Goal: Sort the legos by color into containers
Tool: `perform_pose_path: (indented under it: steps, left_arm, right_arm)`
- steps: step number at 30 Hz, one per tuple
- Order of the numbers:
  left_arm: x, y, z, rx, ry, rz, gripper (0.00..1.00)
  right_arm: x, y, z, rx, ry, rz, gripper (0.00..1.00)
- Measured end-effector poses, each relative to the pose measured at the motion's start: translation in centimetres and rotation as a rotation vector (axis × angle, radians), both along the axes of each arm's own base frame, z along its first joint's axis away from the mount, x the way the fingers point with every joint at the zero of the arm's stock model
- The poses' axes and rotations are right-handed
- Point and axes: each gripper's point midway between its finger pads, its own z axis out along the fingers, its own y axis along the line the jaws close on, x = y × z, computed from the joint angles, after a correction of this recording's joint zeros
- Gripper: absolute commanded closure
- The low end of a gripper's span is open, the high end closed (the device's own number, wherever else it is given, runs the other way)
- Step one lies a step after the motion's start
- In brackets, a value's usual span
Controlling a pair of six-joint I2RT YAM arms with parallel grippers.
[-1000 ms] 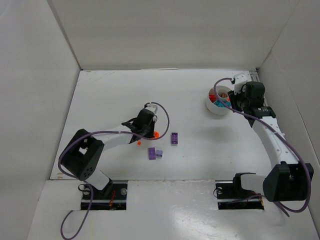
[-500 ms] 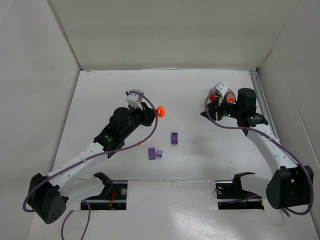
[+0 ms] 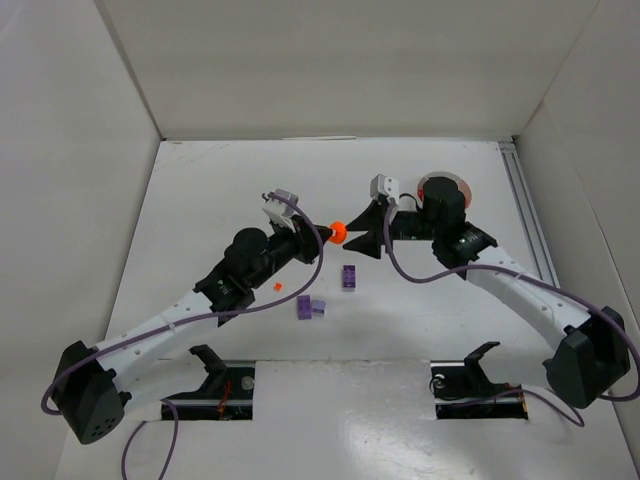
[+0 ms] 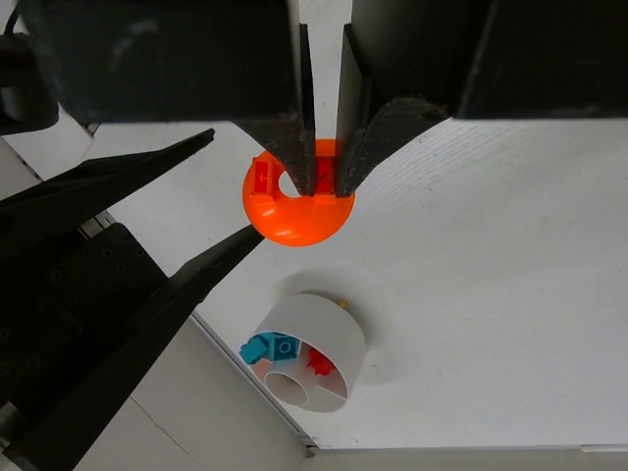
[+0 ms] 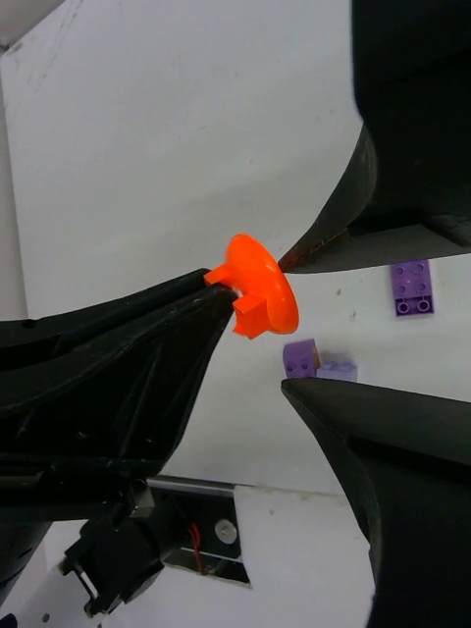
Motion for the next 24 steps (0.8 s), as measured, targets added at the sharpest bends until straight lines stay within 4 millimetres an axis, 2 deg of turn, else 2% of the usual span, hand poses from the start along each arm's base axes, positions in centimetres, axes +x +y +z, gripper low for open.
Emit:
perform_pose_path:
  steps: [3, 8, 24]
  left_arm:
    - [0.0, -0.1, 0.1, 0.0, -0.005, 0.014, 1.0]
    - [-0.2, -0.2, -0.1, 0.01, -0.005, 0.037, 1.0]
    - [0.2, 0.6, 0.0, 0.067, -0.084, 0.171, 1.0]
  right_arm:
    - [0.0, 0.6, -0.1, 0.004, 0.02, 0.003, 0.52]
    - [0.5, 0.9, -0.6, 0.005, 0.077, -0.024, 0.64]
    - [1.2, 2.2, 0.0, 0.086, 0.228, -0.042, 0.95]
